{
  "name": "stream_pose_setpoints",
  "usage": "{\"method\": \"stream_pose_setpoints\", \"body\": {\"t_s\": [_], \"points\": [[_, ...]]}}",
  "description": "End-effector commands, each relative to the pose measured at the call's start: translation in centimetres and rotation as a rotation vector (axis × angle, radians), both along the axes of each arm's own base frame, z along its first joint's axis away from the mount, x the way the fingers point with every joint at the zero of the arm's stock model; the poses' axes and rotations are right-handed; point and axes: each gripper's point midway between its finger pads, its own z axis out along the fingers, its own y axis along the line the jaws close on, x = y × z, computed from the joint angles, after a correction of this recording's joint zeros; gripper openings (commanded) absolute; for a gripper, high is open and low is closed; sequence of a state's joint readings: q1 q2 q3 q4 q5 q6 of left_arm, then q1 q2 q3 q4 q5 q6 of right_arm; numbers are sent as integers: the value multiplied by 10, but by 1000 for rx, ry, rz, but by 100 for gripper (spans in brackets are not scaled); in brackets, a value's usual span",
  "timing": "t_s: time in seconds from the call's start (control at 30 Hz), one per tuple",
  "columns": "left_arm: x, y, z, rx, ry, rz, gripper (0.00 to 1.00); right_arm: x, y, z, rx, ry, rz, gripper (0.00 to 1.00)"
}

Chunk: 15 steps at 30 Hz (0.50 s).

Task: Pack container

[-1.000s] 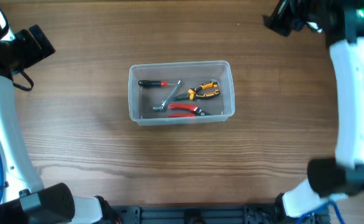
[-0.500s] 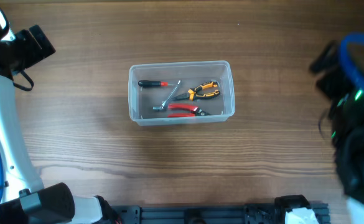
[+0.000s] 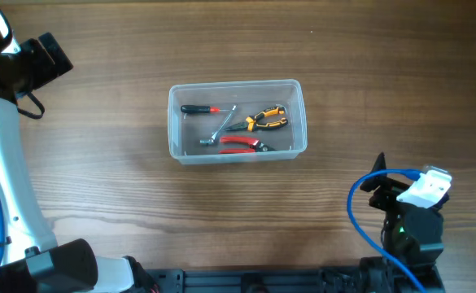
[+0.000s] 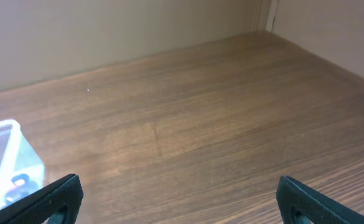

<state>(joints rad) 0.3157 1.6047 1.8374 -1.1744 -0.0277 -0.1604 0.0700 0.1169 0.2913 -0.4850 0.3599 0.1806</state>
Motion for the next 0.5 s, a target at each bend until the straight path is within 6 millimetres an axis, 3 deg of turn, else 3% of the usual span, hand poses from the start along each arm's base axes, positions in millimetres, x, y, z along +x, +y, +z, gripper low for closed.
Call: {"method": "stream_pose_setpoints", "body": {"t_s": [0.0,0.13,0.47], "points": [[0,1,-3,-12,2,12,100,1,11,-18,-20,2,80,100],[0,1,-3,-12,2,12,100,3,19,-44,-9,38,126,100],[0,1,-3,-12,2,12,100,4,20,-43,-7,34,130,100]]}}
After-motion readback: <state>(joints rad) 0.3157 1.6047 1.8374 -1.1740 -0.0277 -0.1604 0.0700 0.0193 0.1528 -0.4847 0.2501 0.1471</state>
